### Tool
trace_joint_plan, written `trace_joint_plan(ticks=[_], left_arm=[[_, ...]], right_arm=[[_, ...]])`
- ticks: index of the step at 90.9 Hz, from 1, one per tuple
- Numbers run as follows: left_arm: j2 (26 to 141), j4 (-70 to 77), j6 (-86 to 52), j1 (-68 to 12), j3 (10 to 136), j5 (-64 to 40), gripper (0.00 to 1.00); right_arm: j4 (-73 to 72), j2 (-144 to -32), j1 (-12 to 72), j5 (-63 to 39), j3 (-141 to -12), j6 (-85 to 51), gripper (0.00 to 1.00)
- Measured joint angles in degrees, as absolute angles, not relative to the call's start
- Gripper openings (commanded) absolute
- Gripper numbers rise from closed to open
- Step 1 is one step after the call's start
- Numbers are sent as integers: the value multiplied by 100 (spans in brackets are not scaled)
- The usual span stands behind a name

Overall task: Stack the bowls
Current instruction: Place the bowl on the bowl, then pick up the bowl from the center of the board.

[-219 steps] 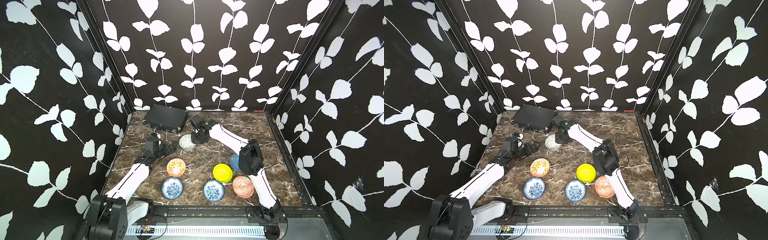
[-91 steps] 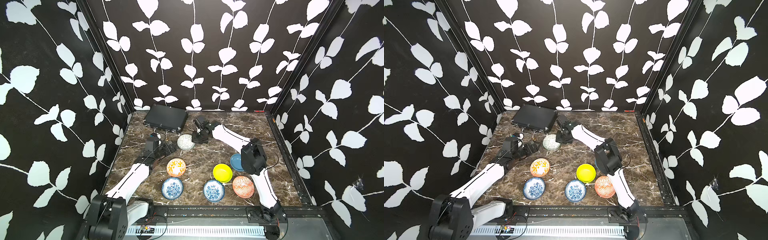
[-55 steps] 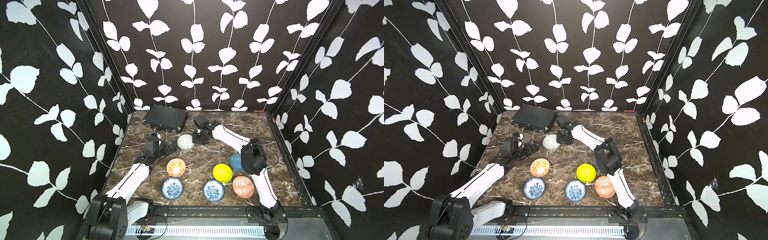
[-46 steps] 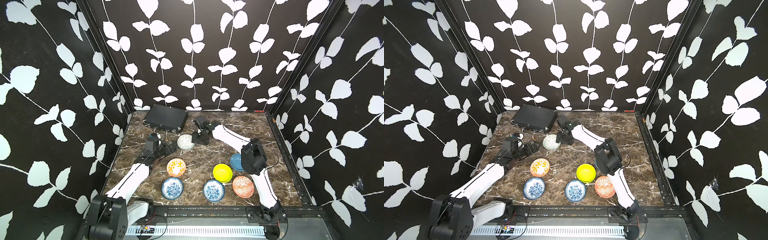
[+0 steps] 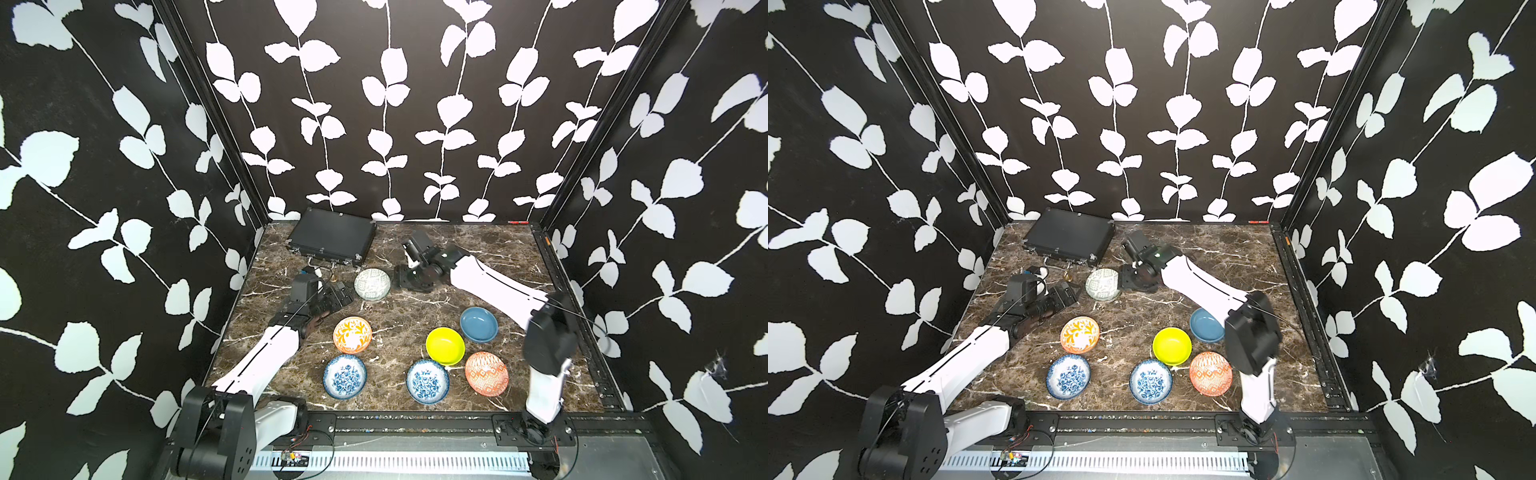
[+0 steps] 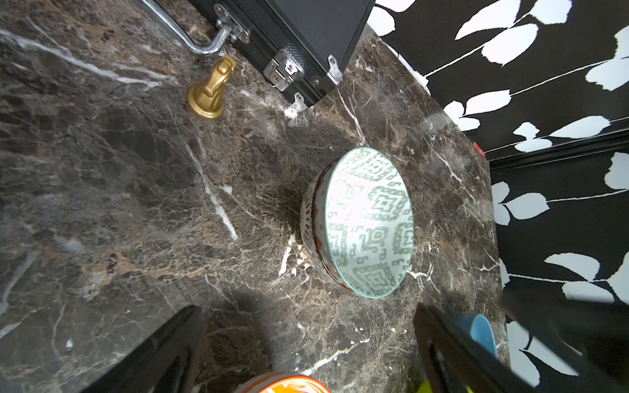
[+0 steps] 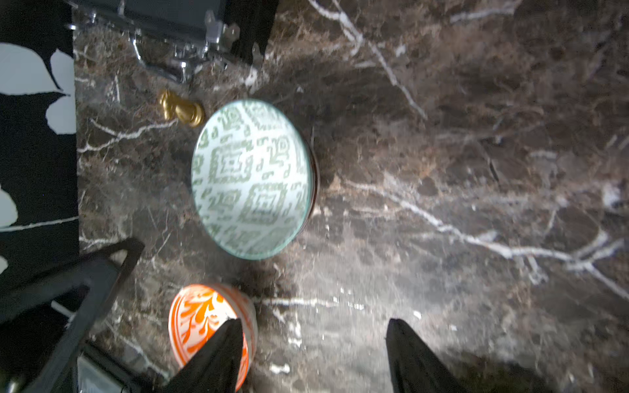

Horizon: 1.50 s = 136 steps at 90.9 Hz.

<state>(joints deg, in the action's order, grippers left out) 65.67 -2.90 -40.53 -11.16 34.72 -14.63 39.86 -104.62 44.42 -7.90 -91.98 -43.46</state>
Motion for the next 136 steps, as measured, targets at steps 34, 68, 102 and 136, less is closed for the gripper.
trace_joint_plan(ticks=[34, 68, 102, 136], left_arm=[[6600, -340, -4093, -1103, 3476, -1568, 99], [6589, -464, -4099, -1103, 3522, -1559, 99], [5946, -1024, -4241, -1041, 3511, -1400, 99], [4919, -3308, -4270, -1059, 3704, -1431, 88]], right_arm=[[3997, -9937, 6243, -381, -8278, -4657, 66], [3876, -10455, 7072, -276, -8477, -4849, 62], [3795, -11146, 7142, -491, -8777, -4759, 60], [3559, -10604, 7030, -471, -8309, -4685, 60]])
